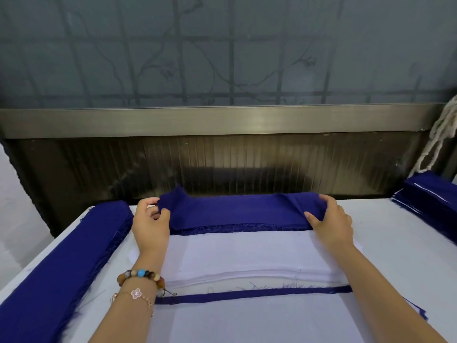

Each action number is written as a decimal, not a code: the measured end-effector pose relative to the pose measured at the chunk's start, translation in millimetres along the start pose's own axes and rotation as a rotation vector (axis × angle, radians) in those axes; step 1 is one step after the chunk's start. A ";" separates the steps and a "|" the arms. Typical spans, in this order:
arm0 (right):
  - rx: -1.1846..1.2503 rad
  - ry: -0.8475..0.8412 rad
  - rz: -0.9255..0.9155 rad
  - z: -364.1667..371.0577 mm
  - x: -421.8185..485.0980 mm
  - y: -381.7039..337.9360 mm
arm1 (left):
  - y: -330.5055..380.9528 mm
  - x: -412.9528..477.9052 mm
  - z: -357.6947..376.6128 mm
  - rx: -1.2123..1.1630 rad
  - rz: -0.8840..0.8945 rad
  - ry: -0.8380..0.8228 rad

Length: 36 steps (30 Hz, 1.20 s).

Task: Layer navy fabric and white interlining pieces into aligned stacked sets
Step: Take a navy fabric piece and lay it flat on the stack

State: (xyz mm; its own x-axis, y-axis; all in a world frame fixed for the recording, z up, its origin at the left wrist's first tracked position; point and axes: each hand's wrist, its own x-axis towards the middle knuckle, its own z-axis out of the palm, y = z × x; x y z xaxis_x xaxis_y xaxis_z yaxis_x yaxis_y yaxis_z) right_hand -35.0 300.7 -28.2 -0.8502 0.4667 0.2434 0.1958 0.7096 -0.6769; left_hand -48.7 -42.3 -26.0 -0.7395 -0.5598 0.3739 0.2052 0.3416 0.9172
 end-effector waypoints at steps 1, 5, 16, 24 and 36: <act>-0.010 -0.010 0.017 -0.4 1.8 0.6 | 0.3 0.3 -0.2 -0.022 -0.001 -0.018; -0.007 -0.043 0.081 -1.6 7.7 2.0 | -2.2 2.0 -0.2 -0.055 -0.022 -0.059; 0.324 0.219 -0.016 -2.1 4.6 6.9 | -7.4 11.1 -3.9 -0.017 -0.143 0.139; 0.326 0.228 0.062 -4.6 9.5 10.7 | -11.4 13.9 -11.6 0.202 0.113 0.113; 0.463 0.203 0.064 -5.0 9.7 17.7 | -9.7 17.0 -16.2 0.057 0.023 0.119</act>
State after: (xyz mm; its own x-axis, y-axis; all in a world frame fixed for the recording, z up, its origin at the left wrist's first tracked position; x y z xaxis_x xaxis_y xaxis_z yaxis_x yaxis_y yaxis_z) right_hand -37.3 320.4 -34.4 -0.7229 0.6271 0.2902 -0.0316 0.3895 -0.9205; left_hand -52.8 -67.4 -26.2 -0.6532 -0.6358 0.4113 0.1821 0.3953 0.9003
